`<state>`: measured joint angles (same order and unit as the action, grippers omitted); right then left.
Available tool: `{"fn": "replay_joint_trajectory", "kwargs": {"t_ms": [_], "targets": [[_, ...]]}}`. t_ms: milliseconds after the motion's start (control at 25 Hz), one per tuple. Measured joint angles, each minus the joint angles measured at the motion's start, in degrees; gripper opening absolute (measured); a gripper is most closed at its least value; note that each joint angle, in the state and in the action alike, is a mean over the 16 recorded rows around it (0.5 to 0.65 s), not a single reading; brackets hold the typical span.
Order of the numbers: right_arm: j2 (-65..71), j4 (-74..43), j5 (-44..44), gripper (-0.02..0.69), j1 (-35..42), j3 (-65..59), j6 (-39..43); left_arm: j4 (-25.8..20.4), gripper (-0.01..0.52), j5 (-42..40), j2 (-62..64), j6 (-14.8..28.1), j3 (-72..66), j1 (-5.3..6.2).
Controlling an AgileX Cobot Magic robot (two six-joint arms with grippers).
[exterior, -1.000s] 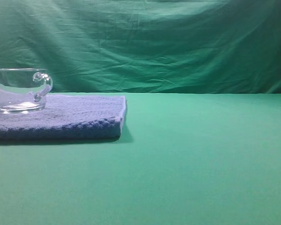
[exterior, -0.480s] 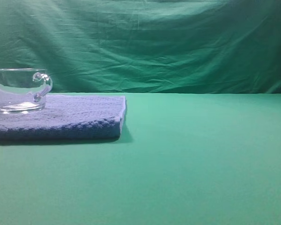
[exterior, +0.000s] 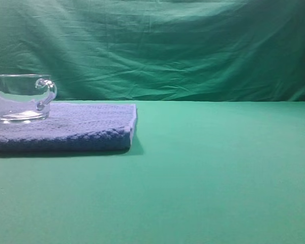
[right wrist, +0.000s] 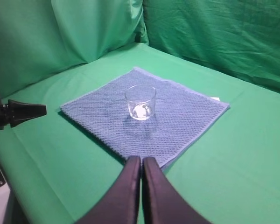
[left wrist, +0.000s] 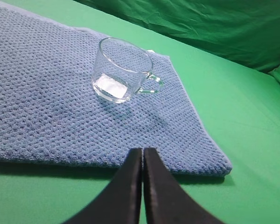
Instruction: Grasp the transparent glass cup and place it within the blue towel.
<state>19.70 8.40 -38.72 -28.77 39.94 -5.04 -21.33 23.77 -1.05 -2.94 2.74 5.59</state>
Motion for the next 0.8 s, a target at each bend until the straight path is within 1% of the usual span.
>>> {"fn": "replay_joint_trajectory", "kwargs": {"t_ms": [240,400,600,800], "targets": [[-7.27,-0.24,3.41,0.0,12.67,-8.76,0.0,0.0,0.0,0.0,0.0,0.0,0.0,0.0],[-12.71,-0.75,4.29,0.0,19.38,-15.63,0.0,0.0,0.0,0.0,0.0,0.0,0.0,0.0],[-17.63,-1.47,6.56,0.0,24.22,-24.55,0.0,0.0,0.0,0.0,0.0,0.0,0.0,0.0],[-19.88,-1.88,10.26,0.0,26.02,-32.75,0.0,0.0,0.0,0.0,0.0,0.0,0.0,0.0]]}}
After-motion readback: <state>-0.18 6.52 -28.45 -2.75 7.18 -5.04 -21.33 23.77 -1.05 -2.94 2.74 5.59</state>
